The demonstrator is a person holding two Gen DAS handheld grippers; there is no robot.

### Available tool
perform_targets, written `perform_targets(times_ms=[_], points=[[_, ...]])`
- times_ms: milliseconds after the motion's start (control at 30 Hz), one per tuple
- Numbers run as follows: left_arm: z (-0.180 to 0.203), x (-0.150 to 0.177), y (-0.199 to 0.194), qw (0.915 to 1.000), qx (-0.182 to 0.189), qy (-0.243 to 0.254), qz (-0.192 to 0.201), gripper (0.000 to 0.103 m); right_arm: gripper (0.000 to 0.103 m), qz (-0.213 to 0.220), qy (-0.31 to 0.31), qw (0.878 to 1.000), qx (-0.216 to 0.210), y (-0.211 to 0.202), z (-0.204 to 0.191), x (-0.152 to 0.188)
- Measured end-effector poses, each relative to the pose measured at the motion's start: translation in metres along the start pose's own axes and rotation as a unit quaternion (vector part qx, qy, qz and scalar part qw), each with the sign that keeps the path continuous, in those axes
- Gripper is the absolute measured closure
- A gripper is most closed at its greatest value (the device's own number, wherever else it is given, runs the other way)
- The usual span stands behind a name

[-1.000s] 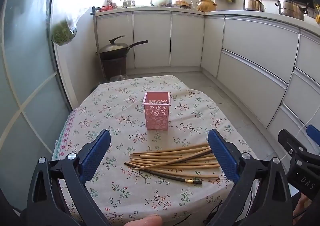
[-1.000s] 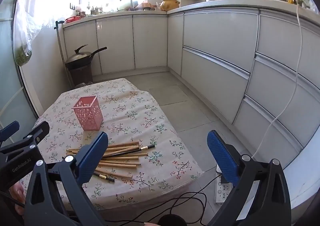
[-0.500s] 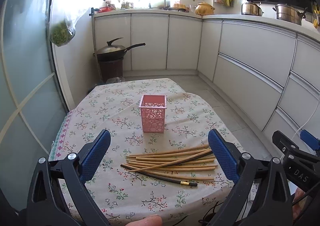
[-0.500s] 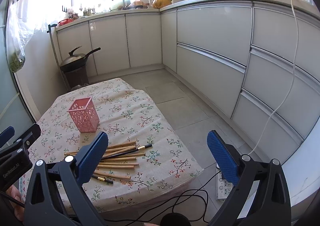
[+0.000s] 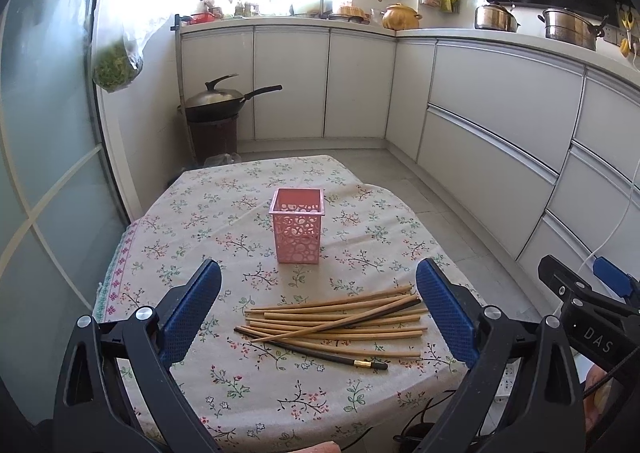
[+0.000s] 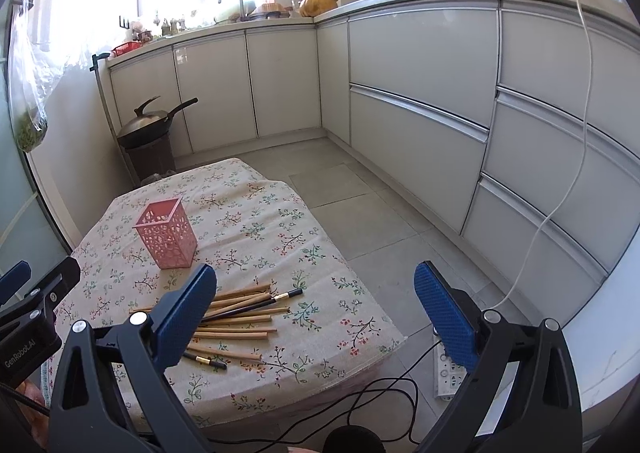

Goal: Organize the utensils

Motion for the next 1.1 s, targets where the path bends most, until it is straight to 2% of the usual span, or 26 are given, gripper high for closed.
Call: perform_targets(times_ms=[1100], points=[[0.0041, -0.0013, -0.0034, 1.0, 0.006, 0.007, 0.002, 0.01, 0.006, -0.004, -0.004, 1.0, -0.004, 0.0, -0.0021, 0.0036]])
Point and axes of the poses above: each gripper's, at about its wrist camera, not at the fingertips, and y roughly the way its jaws point, z to its right, x to its underside, the point moved 10 cm from there along y, roughly the way its jaws point, and after that the axes turned 8 degrees about -z, right-handed, at the moved point
